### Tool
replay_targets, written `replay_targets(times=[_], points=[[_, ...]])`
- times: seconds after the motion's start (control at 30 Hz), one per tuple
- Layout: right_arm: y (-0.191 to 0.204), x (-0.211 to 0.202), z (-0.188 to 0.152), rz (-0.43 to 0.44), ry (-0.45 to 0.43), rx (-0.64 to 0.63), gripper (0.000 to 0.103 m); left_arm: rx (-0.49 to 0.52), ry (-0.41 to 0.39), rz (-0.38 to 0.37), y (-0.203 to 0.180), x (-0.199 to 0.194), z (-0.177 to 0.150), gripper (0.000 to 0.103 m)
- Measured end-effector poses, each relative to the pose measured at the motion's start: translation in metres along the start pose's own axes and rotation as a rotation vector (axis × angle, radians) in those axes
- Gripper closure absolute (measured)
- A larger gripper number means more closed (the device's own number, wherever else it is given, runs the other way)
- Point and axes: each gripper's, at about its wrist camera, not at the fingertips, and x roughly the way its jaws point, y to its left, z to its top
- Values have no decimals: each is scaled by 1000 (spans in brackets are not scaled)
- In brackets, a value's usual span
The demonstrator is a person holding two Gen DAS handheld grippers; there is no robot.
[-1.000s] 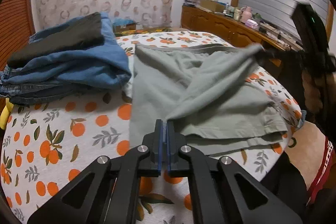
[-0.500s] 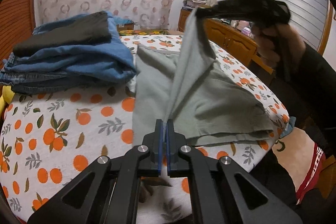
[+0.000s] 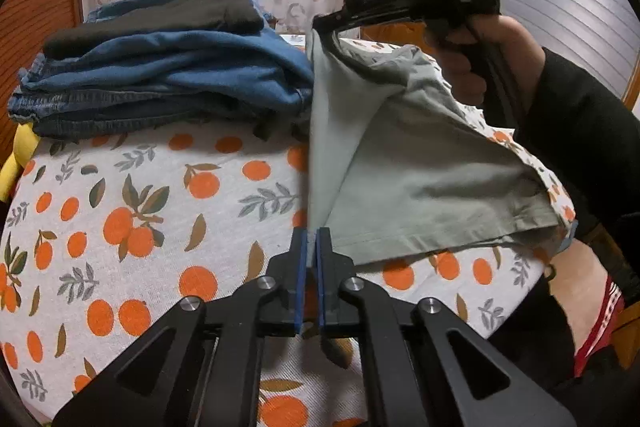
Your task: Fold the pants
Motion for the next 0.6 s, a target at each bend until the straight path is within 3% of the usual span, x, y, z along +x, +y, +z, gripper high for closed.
replay_targets(times=[0.03,0.1,0.2,0.3,0.6], points=[[-1,3,-1,-2,6,-2,89,1,-7,-3,-1,-1,1,83],[-7,0,-2,-5,-2,14,80,-7,-22,-8,-1,-3,5,75],[-17,-9,-3,-13,-35,31,68,-6,-41,-15,0,-5,12,69],[-28,-24,-6,-30,-62,44,54,-2,-53,-7,0,-6,16,68],[-53,-56,-19,-2,-84,82,38,2,-51,4,-4,1,29,66]])
